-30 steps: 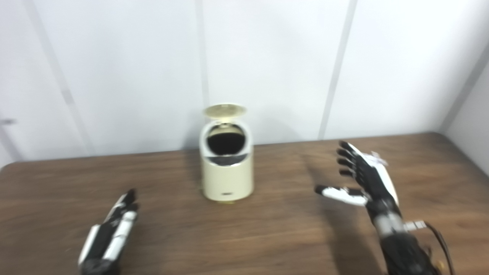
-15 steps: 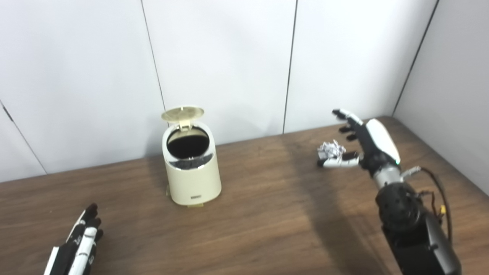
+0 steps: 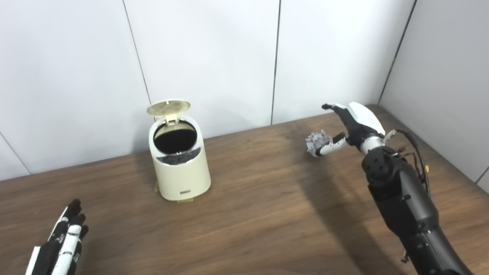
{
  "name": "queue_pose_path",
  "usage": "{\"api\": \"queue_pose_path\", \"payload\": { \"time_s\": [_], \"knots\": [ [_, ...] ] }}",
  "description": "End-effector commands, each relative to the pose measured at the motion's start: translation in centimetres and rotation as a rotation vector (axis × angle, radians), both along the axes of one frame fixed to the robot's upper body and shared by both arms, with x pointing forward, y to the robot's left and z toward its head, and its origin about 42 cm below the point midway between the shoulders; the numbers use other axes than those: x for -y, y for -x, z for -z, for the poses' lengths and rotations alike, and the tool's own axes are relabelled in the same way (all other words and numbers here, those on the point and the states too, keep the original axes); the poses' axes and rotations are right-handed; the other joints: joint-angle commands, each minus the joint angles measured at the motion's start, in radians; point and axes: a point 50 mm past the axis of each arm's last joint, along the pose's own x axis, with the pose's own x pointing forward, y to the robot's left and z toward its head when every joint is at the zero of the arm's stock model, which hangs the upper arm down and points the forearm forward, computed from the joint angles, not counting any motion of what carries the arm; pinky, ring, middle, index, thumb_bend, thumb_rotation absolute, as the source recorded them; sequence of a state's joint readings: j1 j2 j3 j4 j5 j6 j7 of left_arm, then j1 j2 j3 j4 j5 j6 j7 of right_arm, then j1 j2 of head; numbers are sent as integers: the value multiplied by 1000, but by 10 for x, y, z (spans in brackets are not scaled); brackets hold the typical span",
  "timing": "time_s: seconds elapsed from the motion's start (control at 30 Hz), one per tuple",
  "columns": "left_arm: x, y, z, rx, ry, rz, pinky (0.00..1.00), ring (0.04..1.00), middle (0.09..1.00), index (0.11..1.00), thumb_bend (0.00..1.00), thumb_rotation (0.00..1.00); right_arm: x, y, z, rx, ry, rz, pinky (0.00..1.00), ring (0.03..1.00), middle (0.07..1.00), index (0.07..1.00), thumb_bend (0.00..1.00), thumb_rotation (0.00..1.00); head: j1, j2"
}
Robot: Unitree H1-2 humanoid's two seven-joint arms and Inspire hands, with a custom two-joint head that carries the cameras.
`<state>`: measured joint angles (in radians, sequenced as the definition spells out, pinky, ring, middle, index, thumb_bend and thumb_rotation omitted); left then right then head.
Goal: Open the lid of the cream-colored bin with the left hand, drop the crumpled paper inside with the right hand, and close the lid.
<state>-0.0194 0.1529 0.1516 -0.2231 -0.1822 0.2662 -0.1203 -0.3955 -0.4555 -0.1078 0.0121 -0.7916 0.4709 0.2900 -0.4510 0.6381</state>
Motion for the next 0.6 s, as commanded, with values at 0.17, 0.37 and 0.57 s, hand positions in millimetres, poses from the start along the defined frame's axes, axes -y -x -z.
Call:
{"api": "queue_pose_path", "payload": {
  "time_s": [0.17, 0.37, 0.57],
  "knots": [
    [6, -9, -26, 75, -12, 8, 1000, 990, 992, 1000, 356, 534, 14, -39, -21, -9, 50, 28, 731, 850, 904, 868, 884, 30, 5, 4],
    [6, -8, -28, 80, -20, -15, 1000, 987, 981, 1000, 360, 495, 20, -62, -10, -80, 55, 55, 644, 773, 823, 873, 897, 65, 13, 1],
    [8, -9, -30, 79, -23, -25, 1000, 985, 974, 1000, 356, 460, 13, -71, -6, -98, 45, 35, 687, 800, 853, 863, 901, 74, 14, 1]
  ]
}}
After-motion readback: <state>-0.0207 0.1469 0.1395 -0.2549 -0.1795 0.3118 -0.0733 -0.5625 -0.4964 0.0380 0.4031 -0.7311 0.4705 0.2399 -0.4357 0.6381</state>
